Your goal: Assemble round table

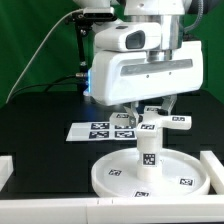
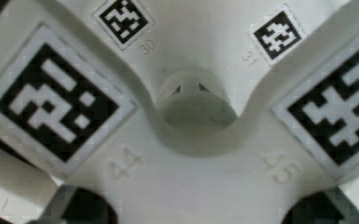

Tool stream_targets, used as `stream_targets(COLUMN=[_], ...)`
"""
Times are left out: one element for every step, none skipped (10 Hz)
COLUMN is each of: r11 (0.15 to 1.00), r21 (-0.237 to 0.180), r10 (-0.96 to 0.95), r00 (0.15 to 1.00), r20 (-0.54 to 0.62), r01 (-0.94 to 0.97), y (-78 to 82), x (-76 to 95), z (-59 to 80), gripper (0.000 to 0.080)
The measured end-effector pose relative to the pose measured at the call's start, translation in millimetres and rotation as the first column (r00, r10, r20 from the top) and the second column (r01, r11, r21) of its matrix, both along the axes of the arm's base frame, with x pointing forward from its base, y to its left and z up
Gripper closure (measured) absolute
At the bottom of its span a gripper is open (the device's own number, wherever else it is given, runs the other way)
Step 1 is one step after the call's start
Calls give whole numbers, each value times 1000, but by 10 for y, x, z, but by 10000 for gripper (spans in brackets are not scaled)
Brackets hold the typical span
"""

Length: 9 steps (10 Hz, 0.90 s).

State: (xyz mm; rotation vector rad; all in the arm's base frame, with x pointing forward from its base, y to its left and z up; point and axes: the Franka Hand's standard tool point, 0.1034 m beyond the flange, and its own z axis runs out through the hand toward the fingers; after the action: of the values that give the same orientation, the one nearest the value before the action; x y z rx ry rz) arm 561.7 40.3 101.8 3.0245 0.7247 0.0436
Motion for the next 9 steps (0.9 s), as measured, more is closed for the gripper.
stream_targets(r11=[997,990,967,912,822,693,539,395,223], r21=[3,5,11,26,42,57,69,79,98], r10=[-80,-144,-255,-410,-569,-721,-842,-919,-975], r00=[997,990,967,911,821,691,537,393,224], r20=[2,3,15,41,49,54,49,40,-1], r01=[80,144,255,410,568,719,840,915,970], y=[-1,-1,0,-2,8,14,20,15,9], x=[0,-1,6,14,12,6,8,12,9], z=[-1,-2,-6,-10,-11,-11,-10,-10,-12], gripper=[359,359,359,359,359,359,357,357,357])
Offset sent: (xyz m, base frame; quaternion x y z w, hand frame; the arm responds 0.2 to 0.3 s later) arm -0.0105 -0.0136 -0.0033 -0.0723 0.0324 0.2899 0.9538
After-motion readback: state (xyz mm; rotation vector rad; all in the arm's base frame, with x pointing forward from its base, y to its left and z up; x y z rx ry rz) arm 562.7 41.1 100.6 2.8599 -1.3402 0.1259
